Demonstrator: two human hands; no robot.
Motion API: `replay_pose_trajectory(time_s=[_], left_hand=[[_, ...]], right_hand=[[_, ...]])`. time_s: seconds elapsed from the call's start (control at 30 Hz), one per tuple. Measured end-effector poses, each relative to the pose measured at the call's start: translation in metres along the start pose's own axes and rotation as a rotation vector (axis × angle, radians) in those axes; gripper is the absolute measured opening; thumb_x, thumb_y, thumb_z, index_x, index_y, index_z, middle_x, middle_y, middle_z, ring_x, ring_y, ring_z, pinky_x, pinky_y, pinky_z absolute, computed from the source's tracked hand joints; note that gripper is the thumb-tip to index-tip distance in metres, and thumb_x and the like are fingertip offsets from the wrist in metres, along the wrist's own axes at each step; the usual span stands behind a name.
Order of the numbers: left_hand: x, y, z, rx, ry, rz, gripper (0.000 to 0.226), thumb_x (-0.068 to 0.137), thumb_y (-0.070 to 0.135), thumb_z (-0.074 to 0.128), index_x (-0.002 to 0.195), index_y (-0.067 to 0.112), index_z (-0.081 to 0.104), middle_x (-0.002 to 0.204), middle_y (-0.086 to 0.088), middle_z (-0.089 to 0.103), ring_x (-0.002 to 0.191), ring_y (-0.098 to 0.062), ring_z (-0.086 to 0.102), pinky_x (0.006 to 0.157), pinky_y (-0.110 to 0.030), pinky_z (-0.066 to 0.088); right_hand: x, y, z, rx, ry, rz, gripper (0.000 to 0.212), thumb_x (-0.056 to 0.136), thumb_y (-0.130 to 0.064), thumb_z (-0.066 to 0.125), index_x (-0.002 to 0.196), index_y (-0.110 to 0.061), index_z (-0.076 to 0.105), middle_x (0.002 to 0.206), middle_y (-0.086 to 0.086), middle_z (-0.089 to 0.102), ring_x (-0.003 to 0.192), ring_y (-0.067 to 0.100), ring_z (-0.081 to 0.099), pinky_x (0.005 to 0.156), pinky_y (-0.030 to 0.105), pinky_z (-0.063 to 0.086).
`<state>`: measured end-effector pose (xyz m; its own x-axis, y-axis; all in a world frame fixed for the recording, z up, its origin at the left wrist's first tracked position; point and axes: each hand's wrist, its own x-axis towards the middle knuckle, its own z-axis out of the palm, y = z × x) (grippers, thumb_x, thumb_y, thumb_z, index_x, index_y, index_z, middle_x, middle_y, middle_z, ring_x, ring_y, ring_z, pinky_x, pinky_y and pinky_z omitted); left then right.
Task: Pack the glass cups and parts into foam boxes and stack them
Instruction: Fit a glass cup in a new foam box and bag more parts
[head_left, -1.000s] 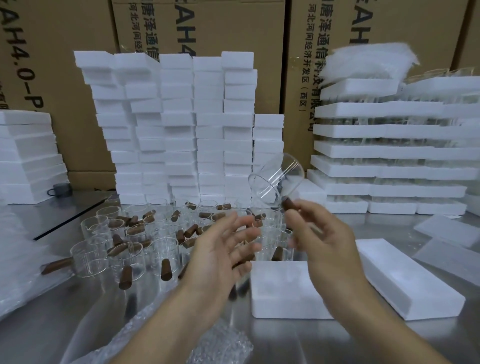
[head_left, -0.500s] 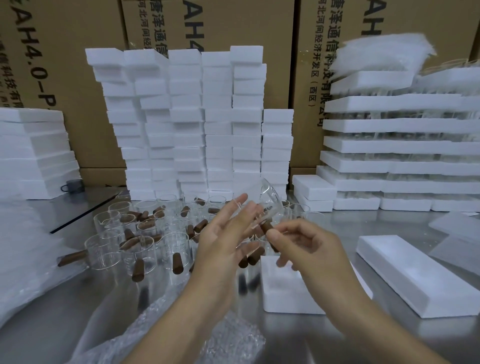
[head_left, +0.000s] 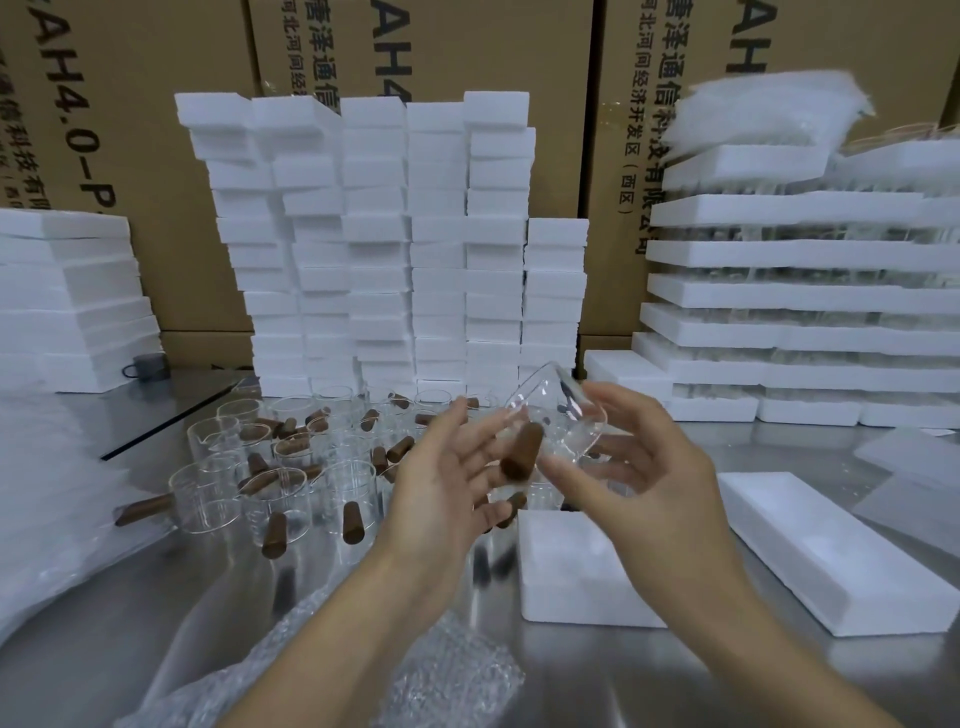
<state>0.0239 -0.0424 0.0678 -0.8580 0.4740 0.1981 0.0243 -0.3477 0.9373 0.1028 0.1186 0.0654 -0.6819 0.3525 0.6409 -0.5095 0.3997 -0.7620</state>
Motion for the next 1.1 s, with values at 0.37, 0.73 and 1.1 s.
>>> replay_pose_trajectory(time_s=[0.37, 0.73, 1.1], left_hand=[[-0.002, -0.005, 0.005, 0.088, -0.069, 0.059, 0.052, 0.096, 0.066, 0.067, 0.126, 0.026, 0.079, 0.124, -0.005, 0.079, 0.108, -0.017, 0.076, 0.087, -0.026, 0.062], [0.0, -0.012, 0.011, 0.035, 0.059, 0.043, 0.051, 0.097, 0.067, 0.055, 0.128, 0.032, 0.077, 0.128, 0.005, 0.078, 0.121, -0.015, 0.073, 0.104, -0.043, 0.056], [-0.004, -0.012, 0.012, 0.033, 0.034, 0.034, 0.051, 0.087, 0.063, 0.081, 0.133, 0.042, 0.072, 0.127, 0.009, 0.078, 0.118, -0.017, 0.075, 0.109, -0.045, 0.053]], right_hand=[[-0.01, -0.012, 0.021, 0.698, -0.235, 0.724, 0.073, 0.082, -0.066, 0.069, 0.13, -0.011, 0.07, 0.119, 0.014, 0.078, 0.091, 0.027, 0.079, 0.059, 0.03, 0.059], [-0.011, -0.005, 0.023, 0.636, -0.119, 0.604, 0.037, 0.081, -0.056, 0.068, 0.095, -0.026, 0.084, 0.113, 0.009, 0.079, 0.089, 0.018, 0.074, 0.065, 0.028, 0.059], [-0.001, 0.006, 0.017, 0.106, -0.088, 0.439, 0.04, 0.109, -0.041, 0.047, 0.088, -0.03, 0.079, 0.087, -0.001, 0.077, 0.069, 0.009, 0.067, 0.061, 0.026, 0.049]])
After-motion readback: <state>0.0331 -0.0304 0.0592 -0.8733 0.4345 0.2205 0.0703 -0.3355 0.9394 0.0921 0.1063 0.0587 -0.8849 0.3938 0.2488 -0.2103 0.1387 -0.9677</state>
